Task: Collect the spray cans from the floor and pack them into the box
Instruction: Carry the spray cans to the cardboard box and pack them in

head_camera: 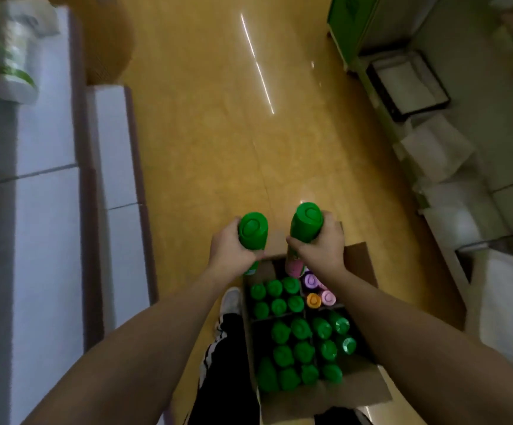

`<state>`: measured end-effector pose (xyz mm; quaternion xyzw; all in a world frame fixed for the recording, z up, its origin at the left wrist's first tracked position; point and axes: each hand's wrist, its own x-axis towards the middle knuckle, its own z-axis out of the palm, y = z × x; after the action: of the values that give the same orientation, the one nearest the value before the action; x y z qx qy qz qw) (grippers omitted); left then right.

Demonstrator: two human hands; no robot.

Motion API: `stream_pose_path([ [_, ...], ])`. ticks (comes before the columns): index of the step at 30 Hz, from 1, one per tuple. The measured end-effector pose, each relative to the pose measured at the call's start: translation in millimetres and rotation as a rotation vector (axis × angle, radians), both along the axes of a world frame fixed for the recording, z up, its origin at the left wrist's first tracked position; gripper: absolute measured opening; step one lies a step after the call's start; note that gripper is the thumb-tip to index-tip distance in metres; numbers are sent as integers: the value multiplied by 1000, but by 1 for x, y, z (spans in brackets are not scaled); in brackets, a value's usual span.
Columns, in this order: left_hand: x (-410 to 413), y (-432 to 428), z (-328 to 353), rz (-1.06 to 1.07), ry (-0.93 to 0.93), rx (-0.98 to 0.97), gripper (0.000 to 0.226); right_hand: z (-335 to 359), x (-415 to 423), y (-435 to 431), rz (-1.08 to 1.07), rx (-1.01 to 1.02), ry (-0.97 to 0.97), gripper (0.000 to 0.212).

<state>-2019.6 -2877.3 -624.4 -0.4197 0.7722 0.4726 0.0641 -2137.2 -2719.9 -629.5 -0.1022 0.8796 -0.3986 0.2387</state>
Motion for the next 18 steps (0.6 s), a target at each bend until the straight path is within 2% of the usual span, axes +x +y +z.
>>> stream_pose_path([
  [5,-7,-17,-82,-69,-109,75,84,-74,6,0,-30,83,-50,85],
  [9,-5,-14,-126,-103,-151,92,86,-118,15,-1,-46,102,-69,82],
  [18,24,8,-232,-250,-222,19,71,-231,42,-2,-8,149,-139,71],
])
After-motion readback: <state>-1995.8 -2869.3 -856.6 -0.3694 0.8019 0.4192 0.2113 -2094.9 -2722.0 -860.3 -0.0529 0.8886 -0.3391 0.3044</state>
